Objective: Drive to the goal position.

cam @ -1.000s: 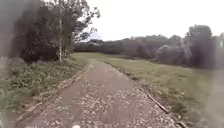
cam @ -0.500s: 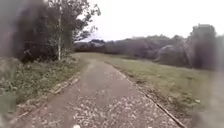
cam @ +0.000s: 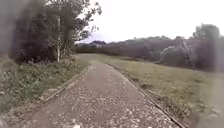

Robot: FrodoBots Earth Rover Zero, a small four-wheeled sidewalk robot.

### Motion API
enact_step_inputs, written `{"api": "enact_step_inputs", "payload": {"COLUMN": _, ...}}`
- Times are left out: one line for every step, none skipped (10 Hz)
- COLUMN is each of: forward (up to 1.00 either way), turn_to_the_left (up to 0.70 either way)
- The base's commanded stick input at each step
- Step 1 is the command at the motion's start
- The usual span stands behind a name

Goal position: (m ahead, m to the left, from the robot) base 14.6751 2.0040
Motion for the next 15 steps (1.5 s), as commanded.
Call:
{"api": "enact_step_inputs", "payload": {"forward": 0.7, "turn_to_the_left": 0.0}}
{"api": "enact_step_inputs", "payload": {"forward": 0.7, "turn_to_the_left": 0.0}}
{"api": "enact_step_inputs", "payload": {"forward": 0.7, "turn_to_the_left": 0.0}}
{"api": "enact_step_inputs", "payload": {"forward": 0.7, "turn_to_the_left": 0.0}}
{"api": "enact_step_inputs", "payload": {"forward": 0.7, "turn_to_the_left": 0.0}}
{"api": "enact_step_inputs", "payload": {"forward": 0.7, "turn_to_the_left": 0.0}}
{"api": "enact_step_inputs", "payload": {"forward": 0.7, "turn_to_the_left": 0.0}}
{"api": "enact_step_inputs", "payload": {"forward": 0.7, "turn_to_the_left": 0.0}}
{"api": "enact_step_inputs", "payload": {"forward": 0.7, "turn_to_the_left": 0.0}}
{"api": "enact_step_inputs", "payload": {"forward": 0.7, "turn_to_the_left": 0.0}}
{"api": "enact_step_inputs", "payload": {"forward": 0.7, "turn_to_the_left": 0.0}}
{"api": "enact_step_inputs", "payload": {"forward": 0.7, "turn_to_the_left": 0.0}}
{"api": "enact_step_inputs", "payload": {"forward": 0.7, "turn_to_the_left": 0.0}}
{"api": "enact_step_inputs", "payload": {"forward": 0.7, "turn_to_the_left": 0.0}}
{"api": "enact_step_inputs", "payload": {"forward": 0.7, "turn_to_the_left": 0.0}}
